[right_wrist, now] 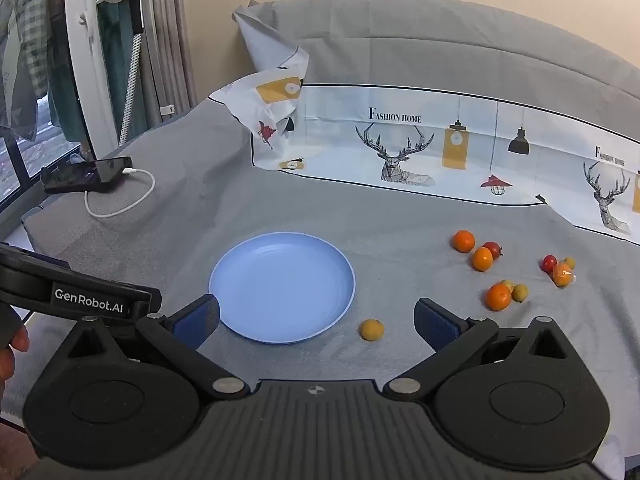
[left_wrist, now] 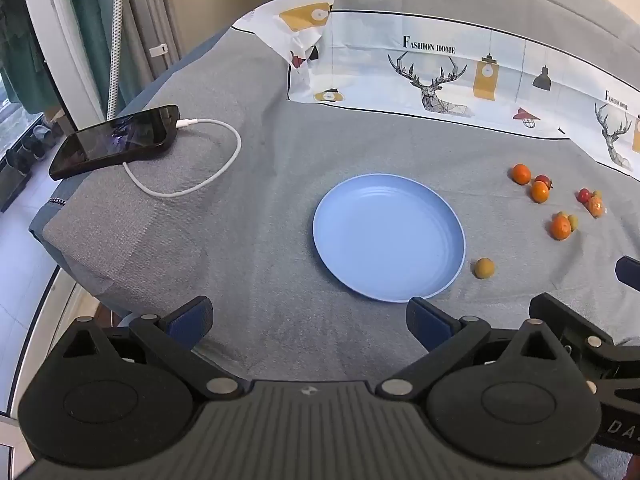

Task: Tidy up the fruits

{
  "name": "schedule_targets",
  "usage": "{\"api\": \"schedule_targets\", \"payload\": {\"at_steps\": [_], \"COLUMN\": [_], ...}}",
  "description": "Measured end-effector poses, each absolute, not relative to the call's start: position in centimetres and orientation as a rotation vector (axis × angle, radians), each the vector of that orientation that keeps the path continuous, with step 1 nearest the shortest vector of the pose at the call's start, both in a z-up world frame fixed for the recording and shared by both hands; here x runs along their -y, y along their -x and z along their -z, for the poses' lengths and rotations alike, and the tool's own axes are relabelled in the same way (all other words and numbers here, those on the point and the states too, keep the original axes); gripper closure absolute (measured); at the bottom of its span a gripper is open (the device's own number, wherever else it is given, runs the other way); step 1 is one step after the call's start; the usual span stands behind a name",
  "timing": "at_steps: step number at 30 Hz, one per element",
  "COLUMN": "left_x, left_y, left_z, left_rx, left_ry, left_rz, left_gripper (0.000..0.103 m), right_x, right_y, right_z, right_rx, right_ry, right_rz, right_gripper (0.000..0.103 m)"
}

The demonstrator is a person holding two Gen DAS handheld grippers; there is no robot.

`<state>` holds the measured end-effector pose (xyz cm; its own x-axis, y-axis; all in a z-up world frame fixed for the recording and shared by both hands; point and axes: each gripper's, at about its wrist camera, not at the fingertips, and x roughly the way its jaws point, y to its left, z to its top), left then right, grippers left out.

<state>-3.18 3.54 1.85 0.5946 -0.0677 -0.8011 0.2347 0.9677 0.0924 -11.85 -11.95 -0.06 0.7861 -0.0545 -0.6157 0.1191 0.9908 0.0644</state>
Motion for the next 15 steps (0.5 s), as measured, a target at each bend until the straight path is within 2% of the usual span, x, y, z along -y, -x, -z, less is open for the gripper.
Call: {"api": "schedule_targets", "payload": {"at_steps": [15], "left_x": [-3.71], "left_y": [3.09], "left_z": [-1.70], "left_rx": [-0.917], "left_ry": [-0.200], "left_rz": [0.177], "left_gripper": [0.000], "right_x": [12.52], "right_y": [11.81], "right_z": [0.04], "right_rx": [-0.643], "right_ry": [-0.107], "right_rz": [0.095], "right_gripper": [0.000]}}
